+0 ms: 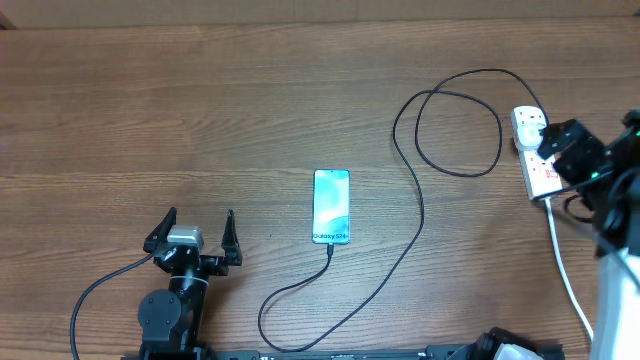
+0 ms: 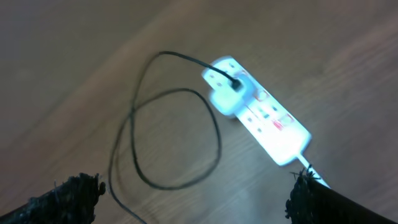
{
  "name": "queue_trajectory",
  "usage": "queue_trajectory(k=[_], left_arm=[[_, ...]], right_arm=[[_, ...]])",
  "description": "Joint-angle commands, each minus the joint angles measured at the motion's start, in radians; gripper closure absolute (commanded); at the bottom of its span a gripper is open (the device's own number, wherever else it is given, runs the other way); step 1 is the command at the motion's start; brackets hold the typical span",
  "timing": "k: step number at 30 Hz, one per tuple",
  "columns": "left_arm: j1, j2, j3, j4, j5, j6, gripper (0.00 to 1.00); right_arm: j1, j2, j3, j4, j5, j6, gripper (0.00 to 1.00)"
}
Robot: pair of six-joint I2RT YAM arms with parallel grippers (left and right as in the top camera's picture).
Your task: Plug charger to phone and switch on socket
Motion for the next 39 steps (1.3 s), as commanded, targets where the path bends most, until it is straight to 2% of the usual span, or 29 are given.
queue_trajectory(k=[1, 11, 17, 27, 34, 39], left_arm=[[0.007, -0.011, -0.003, -0.002, -0.007, 0.019, 0.0], [0.007, -0.011, -0.003, -0.002, -0.007, 0.019, 0.01], [0.007, -0.011, -0.003, -0.002, -0.007, 0.019, 0.0], [0.007, -0.011, -0.003, -0.002, -0.007, 0.019, 0.0], [0.007, -0.011, -0.003, -0.002, -0.007, 0.019, 0.01], [0.007, -0.011, -0.003, -0.002, -0.007, 0.019, 0.0]], right_arm=[[0.053, -0.086, -0.116, 0.101, -0.008, 0.0, 0.0], [0.23, -0.352, -0.548, 0.567, -0.007, 0.0, 0.0], [0.28, -0.498, -0.743, 0.798, -0.007, 0.0, 0.0], [0.294, -0.742, -0.959, 0.899, 0.023, -0.02, 0.0], [0.301, -0.928, -1.09, 0.891, 0.025, -0.055, 0.0], [0.304, -0.962, -1.088, 0.821, 0.03, -0.149, 0.0]])
